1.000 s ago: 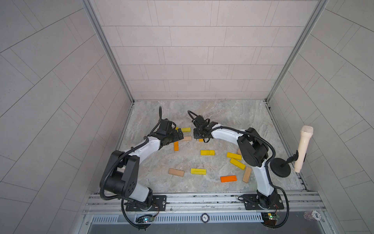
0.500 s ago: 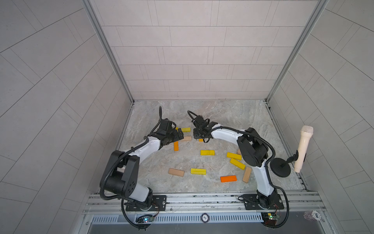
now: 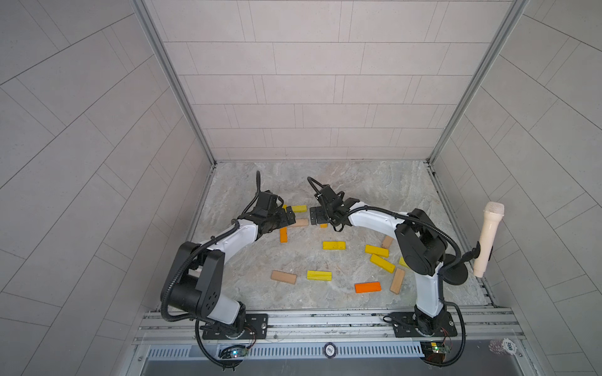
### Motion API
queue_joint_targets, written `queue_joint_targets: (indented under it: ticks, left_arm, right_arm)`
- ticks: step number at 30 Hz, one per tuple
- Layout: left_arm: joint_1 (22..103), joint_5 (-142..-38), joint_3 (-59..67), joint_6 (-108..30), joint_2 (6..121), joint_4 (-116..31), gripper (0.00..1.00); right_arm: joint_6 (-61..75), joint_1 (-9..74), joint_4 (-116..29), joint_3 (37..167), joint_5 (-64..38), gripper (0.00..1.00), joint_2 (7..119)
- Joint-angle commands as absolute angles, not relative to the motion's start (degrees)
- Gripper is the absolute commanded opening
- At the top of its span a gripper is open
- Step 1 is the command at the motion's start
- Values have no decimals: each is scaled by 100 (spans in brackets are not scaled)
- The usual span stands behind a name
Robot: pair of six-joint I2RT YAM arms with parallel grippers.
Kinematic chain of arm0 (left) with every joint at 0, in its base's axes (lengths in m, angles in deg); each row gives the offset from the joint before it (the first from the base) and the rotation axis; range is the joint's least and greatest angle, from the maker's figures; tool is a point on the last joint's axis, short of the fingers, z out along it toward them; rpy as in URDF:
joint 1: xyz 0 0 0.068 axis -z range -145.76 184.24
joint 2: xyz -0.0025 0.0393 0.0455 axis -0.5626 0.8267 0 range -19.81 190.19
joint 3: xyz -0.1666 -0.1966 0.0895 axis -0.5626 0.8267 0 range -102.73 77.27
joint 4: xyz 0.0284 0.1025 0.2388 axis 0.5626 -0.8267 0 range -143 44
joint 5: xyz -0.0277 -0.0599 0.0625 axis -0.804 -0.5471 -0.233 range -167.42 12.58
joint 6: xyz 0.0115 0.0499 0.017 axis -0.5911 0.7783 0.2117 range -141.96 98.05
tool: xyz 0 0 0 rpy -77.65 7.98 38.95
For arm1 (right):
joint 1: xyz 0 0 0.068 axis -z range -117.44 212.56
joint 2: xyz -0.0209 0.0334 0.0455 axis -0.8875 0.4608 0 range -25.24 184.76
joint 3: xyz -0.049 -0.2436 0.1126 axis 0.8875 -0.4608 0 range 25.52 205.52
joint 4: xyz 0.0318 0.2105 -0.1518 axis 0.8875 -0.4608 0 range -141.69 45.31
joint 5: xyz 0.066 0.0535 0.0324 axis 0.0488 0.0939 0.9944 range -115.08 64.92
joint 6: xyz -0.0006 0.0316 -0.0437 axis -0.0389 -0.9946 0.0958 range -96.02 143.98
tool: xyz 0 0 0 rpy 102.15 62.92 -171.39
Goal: Assemble the number 8 with building blocks
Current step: Assemble the building block at the center of the board.
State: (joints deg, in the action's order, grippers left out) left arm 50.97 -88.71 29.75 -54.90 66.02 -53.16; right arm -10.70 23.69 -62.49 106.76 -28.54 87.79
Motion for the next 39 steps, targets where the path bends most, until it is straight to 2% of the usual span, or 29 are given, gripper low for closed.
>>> queue_joint_targets:
  ticks: [1,12,20,23,28,36,39]
  left_arm:
    - [5059,-8788,2976,-5441,6455,-5345,100]
    - [5059,-8767,2959,-5412,6282,-5436,100]
    - [5059,-8772,2957,-5412,6275,-5427,100]
    - [5059,-8795,2943,-5404,6290,-5435,100]
    - [5059,-8818,2939,-5425,6365,-5381,100]
    - [4973,-8960,3008,-5651,6618,-5147,100]
    - [4886,-9118,3007,-5683,6748,-5018,100]
  right_arm:
    - [-1017,2398,-6116,10491,-2985,100,8403]
    - [-557,2421,-5219,9505,-2834,100,7579]
    - [-812,2625,-5237,9470,-2596,100,7545]
    - [-850,2623,-5608,9711,-2830,99,7775]
    - [-970,2622,-5366,9669,-2867,99,7943]
    - [-1181,2544,-5636,10087,-2922,77,8412]
    - [-1262,2486,-5931,10361,-3122,73,8662]
